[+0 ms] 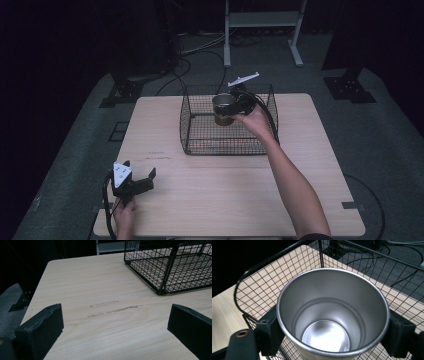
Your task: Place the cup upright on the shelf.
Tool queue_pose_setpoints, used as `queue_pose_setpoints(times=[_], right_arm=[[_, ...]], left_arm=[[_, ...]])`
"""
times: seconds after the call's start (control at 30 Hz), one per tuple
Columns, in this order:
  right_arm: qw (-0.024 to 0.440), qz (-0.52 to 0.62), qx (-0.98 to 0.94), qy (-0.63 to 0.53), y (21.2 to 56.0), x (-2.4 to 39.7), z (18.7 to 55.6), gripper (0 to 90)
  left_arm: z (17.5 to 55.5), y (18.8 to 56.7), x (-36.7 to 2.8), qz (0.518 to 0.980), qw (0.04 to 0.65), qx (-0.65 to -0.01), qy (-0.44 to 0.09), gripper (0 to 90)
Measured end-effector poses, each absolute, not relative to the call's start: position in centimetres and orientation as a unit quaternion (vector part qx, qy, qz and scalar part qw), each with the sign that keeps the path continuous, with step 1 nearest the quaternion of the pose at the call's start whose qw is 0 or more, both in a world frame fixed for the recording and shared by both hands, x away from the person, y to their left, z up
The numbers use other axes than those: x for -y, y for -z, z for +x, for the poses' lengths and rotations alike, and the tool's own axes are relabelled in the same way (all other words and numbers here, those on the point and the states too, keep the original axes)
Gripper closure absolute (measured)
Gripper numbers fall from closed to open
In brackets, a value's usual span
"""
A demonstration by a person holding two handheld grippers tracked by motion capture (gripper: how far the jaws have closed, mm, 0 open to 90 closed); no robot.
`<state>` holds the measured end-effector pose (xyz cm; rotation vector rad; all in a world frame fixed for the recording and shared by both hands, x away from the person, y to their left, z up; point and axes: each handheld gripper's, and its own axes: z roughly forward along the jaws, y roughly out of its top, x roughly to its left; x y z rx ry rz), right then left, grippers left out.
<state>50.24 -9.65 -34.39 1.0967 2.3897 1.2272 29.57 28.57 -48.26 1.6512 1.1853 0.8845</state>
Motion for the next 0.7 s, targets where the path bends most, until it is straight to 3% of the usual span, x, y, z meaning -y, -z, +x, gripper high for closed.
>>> queue_pose_setpoints(times=[0.7], right_arm=[[0.118,0.385,-0.824,-0.398,36.5,9.3,51.7,18.0]], left_arm=[[29.6,48.3,-28.5,0.666,0.448,-0.478,-0.357,0.0]])
